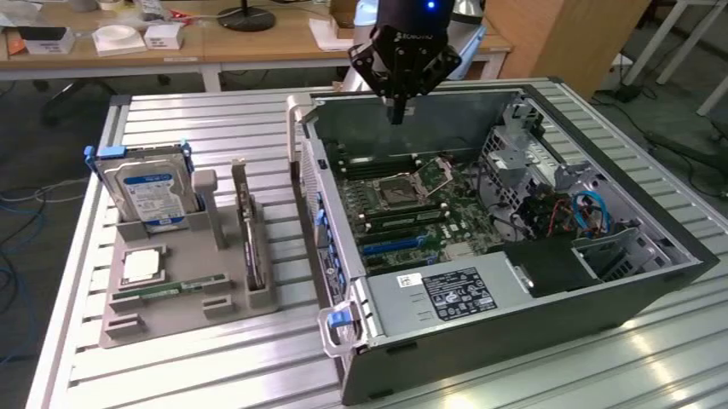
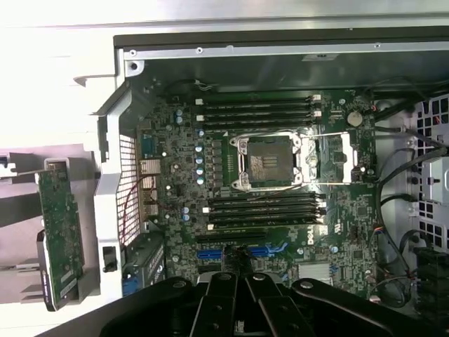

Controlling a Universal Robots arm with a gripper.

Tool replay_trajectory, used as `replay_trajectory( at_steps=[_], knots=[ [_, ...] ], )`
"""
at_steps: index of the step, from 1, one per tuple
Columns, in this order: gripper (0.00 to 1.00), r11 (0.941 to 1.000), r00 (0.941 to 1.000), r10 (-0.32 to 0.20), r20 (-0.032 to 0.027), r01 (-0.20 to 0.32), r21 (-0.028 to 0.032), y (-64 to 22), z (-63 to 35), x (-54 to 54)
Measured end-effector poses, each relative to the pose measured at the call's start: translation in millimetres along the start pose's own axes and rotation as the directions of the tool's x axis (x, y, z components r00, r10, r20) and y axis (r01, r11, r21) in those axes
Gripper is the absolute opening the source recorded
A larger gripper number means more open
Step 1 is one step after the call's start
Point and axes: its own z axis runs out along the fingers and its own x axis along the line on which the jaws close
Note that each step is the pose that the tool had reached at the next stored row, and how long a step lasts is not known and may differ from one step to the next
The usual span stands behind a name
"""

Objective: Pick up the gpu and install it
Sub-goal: 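Reach for the gpu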

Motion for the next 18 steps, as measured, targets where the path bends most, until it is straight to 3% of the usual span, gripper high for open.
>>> replay_trajectory(
  at_steps=[18],
  knots=[
    [0.1,1.0,1.0,0.0,0.0,0.0,0.0,-1.6,-0.6,21.9]
  ],
)
